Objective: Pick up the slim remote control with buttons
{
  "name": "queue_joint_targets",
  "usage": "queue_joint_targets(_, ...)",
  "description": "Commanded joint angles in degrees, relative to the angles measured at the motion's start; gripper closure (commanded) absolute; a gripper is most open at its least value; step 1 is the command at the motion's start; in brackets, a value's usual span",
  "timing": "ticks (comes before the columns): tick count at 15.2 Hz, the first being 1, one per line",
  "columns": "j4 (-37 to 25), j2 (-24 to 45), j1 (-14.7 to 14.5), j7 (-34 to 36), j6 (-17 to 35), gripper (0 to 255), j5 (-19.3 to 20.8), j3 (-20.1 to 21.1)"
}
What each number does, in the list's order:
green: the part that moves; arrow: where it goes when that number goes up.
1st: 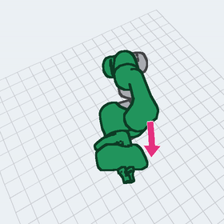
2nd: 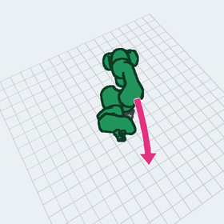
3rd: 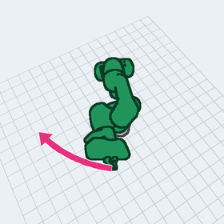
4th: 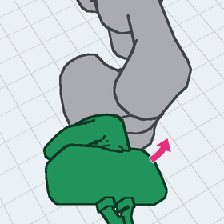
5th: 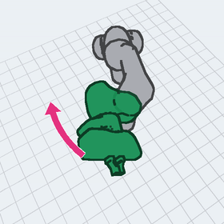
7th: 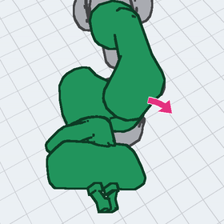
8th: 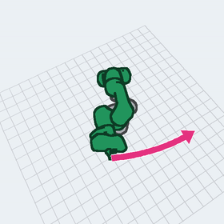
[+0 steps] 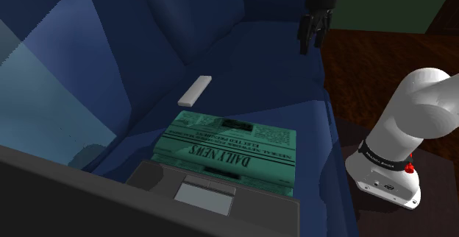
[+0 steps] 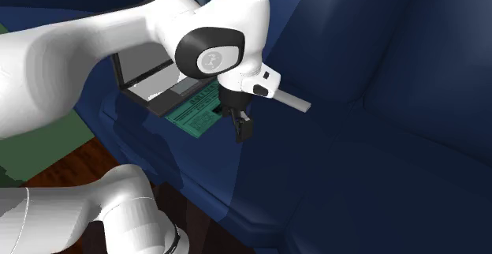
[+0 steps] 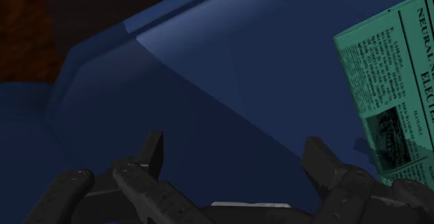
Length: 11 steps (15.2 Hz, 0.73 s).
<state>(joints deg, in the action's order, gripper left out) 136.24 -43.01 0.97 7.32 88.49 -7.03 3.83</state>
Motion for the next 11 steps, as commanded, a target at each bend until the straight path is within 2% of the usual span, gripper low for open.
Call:
queue_joint_targets(1, 0.00, 0.00, 0.00, 0.00, 0.00, 0, 0.00, 0.00)
queue_joint_targets(6, -2.48, 7.56, 0.73, 11.59, 6.06, 0, -3.20, 6.71)
queue_joint_targets(11, -7.29, 17.08, 2.11, 23.18, 11.64, 0, -4.03, 12.82)
